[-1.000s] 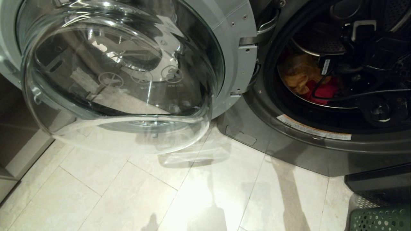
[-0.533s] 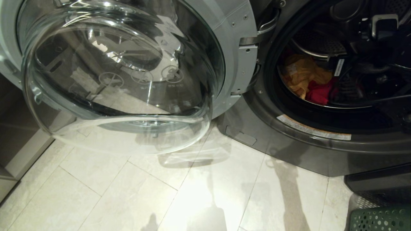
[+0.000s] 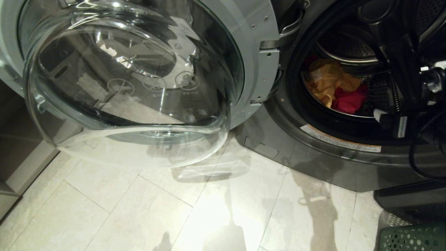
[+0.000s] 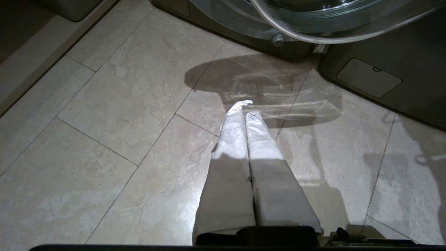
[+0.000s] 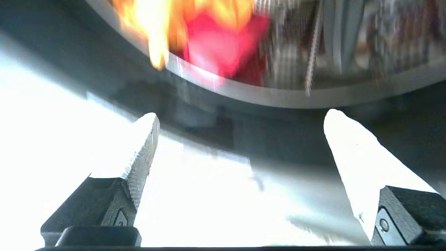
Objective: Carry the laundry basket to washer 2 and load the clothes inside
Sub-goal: Place the clothes into the washing machine
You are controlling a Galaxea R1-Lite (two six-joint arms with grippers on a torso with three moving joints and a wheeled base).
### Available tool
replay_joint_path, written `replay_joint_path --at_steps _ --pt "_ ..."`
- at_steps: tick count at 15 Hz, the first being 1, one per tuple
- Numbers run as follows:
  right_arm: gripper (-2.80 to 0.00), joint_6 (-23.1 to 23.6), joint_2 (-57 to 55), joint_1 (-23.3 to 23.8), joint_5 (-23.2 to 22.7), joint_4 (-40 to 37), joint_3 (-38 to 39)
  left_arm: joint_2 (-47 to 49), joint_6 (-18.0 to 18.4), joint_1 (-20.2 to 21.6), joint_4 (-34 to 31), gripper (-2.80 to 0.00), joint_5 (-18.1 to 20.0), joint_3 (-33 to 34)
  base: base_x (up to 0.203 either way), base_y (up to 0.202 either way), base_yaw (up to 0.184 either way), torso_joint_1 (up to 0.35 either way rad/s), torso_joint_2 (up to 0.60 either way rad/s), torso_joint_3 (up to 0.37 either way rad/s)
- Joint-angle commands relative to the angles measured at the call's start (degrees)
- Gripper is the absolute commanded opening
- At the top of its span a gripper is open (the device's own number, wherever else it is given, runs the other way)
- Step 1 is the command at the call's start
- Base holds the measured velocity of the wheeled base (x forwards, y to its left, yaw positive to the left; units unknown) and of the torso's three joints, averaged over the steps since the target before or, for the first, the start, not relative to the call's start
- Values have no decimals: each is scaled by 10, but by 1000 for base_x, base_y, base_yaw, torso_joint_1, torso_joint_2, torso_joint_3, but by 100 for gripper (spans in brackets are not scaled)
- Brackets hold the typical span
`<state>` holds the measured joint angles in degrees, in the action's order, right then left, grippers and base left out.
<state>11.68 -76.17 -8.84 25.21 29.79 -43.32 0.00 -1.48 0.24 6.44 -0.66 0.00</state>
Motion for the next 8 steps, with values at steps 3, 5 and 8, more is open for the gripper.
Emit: replay_joint_path --at_steps 3,5,8 --pt "0 5 164 3 4 -14 158 0 0 0 1 -280 0 23 0 0 0 0 0 0" --pt "0 2 172 19 4 -19 178 0 0 0 1 -280 0 23 0 0 0 0 0 0" --pt "0 -12 169 55 -46 -50 168 0 0 0 1 -280 0 23 0 0 0 0 0 0"
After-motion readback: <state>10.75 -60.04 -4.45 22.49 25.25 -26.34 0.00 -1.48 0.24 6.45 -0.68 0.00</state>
